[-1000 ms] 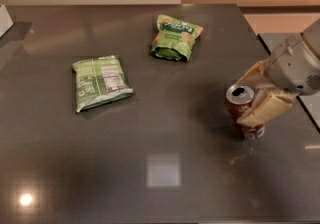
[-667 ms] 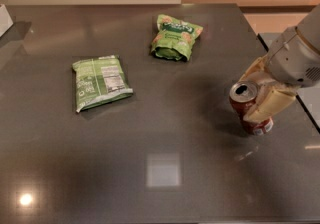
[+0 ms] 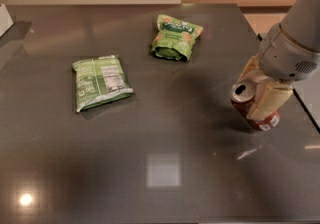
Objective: Knock coke can over
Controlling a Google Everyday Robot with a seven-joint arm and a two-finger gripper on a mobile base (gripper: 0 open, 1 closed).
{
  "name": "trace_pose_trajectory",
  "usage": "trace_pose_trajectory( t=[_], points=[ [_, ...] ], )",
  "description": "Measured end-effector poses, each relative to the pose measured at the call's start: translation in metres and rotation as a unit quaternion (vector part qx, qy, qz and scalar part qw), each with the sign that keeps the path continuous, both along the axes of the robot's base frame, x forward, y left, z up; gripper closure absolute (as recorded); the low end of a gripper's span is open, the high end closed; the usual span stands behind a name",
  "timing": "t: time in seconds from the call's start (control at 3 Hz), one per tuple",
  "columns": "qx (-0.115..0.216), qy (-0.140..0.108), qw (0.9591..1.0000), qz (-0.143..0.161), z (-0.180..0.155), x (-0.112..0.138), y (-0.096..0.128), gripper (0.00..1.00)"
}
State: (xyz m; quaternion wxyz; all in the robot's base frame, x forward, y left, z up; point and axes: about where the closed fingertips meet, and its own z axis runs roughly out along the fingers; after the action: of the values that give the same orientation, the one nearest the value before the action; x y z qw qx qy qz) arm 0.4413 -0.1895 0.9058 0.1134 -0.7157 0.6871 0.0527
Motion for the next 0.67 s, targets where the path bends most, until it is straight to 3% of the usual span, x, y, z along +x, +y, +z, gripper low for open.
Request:
trace_pose_trajectory(
  t=[0.67],
  points=[
    [-0.048, 0.014, 0.9987, 0.005, -0.0028, -0.0010, 0.0041, 0.36]
  ],
)
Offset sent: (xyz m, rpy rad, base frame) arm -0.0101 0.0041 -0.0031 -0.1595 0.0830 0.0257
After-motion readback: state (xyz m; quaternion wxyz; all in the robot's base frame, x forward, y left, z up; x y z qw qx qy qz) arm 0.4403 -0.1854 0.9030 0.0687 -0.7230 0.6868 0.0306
